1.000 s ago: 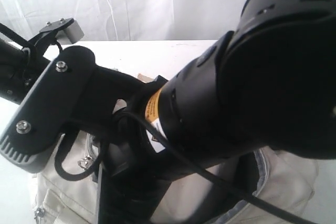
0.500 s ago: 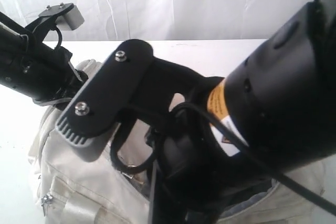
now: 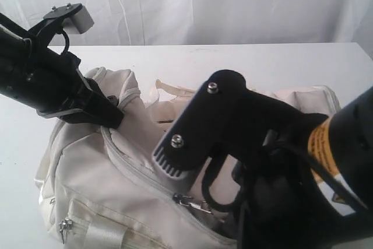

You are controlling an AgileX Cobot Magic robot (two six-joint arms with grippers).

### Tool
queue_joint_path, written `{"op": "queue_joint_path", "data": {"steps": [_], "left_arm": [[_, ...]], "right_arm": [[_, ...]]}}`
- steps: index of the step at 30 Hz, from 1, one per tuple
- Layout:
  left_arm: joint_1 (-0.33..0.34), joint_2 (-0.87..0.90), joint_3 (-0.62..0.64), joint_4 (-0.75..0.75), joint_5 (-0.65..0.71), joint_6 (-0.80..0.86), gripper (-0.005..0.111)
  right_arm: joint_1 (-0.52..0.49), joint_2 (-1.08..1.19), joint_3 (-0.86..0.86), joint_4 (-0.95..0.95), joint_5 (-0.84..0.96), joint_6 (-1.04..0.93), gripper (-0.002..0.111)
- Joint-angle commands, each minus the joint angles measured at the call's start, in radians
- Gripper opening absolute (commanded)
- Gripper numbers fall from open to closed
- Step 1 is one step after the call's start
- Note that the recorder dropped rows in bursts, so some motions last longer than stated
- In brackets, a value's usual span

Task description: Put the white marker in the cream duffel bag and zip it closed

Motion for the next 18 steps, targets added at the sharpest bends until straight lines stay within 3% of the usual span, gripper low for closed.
{"op": "queue_joint_path", "data": {"steps": [1, 15, 18], "left_arm": [[0.001, -0.002, -0.011, 0.018, -0.019, 0.006, 0.000], [0.001, -0.006, -0.011, 0.046, -0.006, 0.006, 0.000], [0.001, -0.006, -0.011, 0.046, -0.006, 0.006, 0.000]], "right_arm": [[0.005, -0.043, 0.043, -0.045, 0.073, 0.060, 0.000], [0.005, -0.108, 0.114, -0.155, 0.073, 0.195, 0.000], [0.005, -0.106, 0.114, -0.155, -0.007, 0.191, 0.000]]}}
